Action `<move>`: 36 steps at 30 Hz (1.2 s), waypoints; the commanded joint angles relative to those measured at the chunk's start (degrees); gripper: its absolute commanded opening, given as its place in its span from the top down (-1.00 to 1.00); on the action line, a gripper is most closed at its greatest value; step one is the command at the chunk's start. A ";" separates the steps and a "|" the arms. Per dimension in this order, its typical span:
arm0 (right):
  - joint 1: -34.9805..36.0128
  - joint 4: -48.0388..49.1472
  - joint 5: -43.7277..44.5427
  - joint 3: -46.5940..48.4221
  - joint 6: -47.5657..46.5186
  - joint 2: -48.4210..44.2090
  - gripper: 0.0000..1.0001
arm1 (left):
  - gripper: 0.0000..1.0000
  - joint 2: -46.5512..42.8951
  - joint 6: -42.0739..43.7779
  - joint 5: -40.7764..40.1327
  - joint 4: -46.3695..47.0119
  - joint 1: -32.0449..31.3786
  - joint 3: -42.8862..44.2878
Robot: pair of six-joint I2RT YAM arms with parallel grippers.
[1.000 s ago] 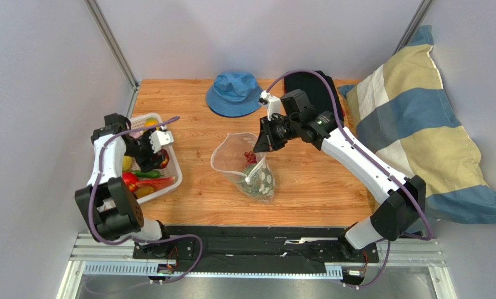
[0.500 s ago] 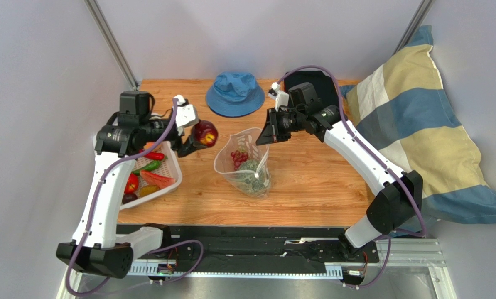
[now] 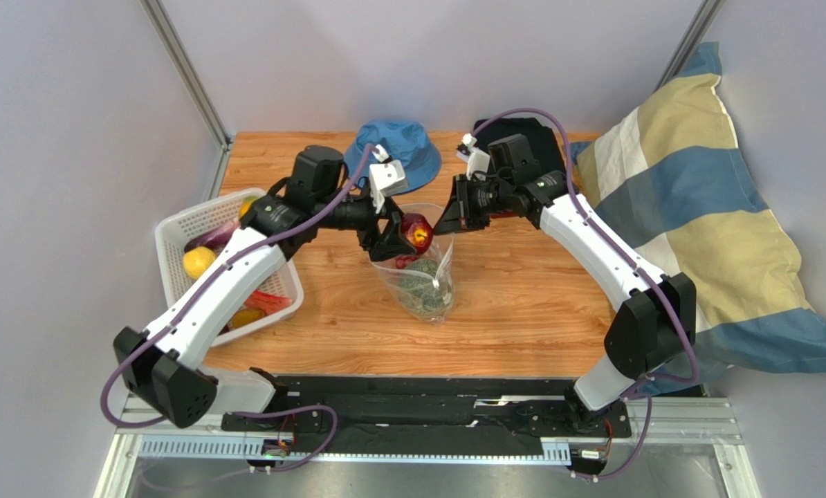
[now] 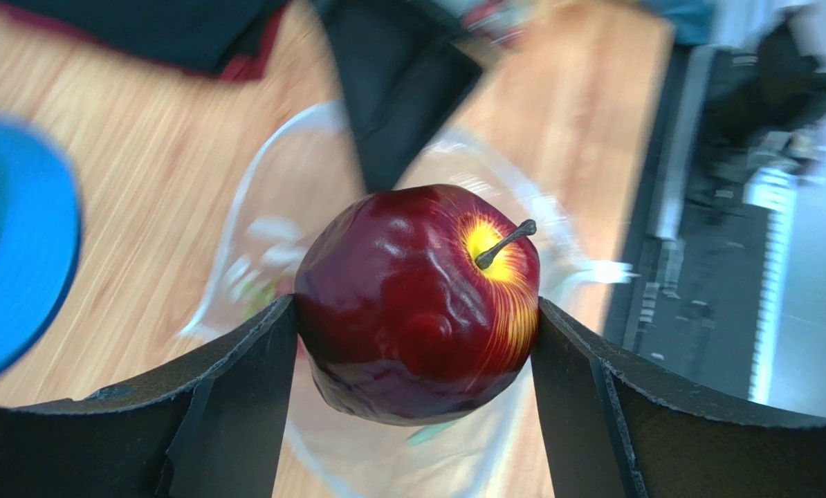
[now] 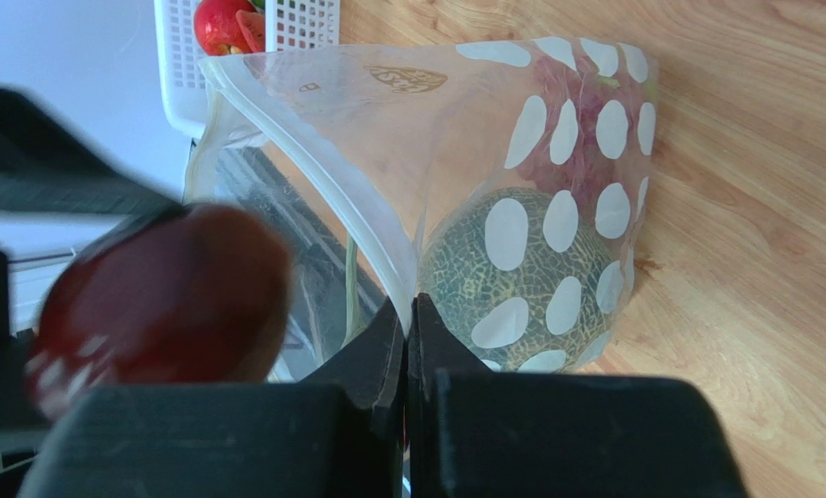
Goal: Place the food in the zip-top bag and seal the zipper
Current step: Place the fake fruit in the zipper food storage bag, then pick up the fake fruit from the bin.
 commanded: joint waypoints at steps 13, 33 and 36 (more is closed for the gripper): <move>-1.98 1.34 -1.31 1.42 0.02 0.30 1.00 | -0.98 -5.65 -6.39 -15.19 -2.85 11.33 5.61; -2.33 -0.24 -1.48 1.95 -2.70 0.21 1.00 | -0.97 7.01 20.73 -40.50 -23.95 51.94 3.07; -2.25 -0.77 -1.83 1.60 -2.79 0.30 1.00 | -0.98 5.69 27.41 -44.37 -21.23 53.18 -0.88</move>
